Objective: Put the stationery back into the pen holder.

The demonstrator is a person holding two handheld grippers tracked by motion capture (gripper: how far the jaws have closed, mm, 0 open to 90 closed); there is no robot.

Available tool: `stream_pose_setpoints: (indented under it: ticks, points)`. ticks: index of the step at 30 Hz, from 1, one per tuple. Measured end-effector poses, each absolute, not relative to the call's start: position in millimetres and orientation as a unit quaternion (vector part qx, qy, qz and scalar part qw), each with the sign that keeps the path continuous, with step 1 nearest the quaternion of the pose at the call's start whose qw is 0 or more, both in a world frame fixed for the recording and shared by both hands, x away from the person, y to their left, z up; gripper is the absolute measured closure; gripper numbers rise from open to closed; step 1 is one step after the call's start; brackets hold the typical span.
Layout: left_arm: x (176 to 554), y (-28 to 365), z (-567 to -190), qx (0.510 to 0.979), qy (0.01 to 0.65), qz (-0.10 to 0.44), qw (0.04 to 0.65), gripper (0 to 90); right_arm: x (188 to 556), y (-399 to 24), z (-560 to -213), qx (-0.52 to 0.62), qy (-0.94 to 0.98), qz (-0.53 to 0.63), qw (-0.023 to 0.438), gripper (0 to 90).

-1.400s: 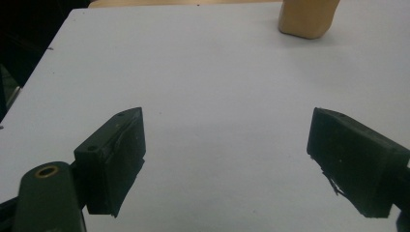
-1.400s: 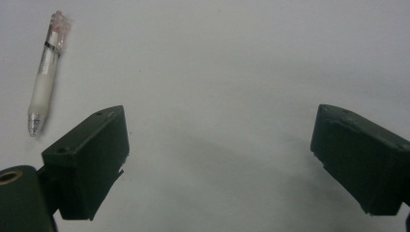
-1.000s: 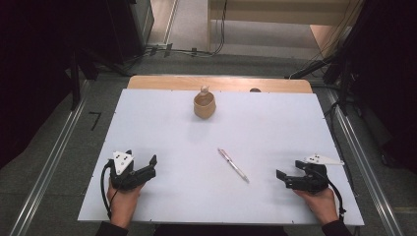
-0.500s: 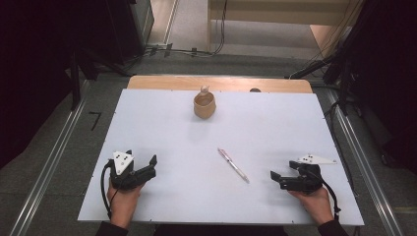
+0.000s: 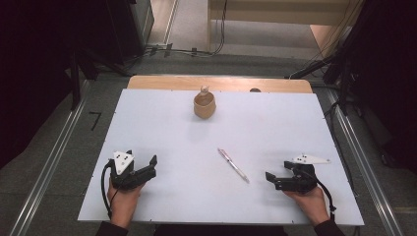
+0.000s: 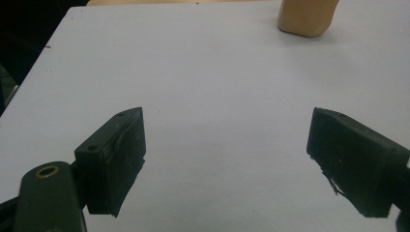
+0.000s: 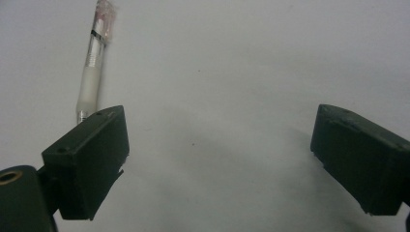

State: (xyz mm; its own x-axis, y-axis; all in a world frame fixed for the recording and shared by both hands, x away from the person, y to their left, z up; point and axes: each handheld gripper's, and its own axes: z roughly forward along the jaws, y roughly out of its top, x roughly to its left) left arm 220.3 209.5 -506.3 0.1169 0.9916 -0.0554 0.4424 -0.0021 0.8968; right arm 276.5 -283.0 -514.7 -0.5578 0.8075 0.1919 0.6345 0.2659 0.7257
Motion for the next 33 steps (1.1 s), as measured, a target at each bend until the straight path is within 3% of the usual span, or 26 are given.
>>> stream_pose_setpoints:
  ticks: [33]
  points:
    - [220.5,209.7,-506.2,0.624,0.574,0.333,0.412,14.9,276.1,-253.4,-517.0,0.433,0.805,0.395,0.094,5.5]
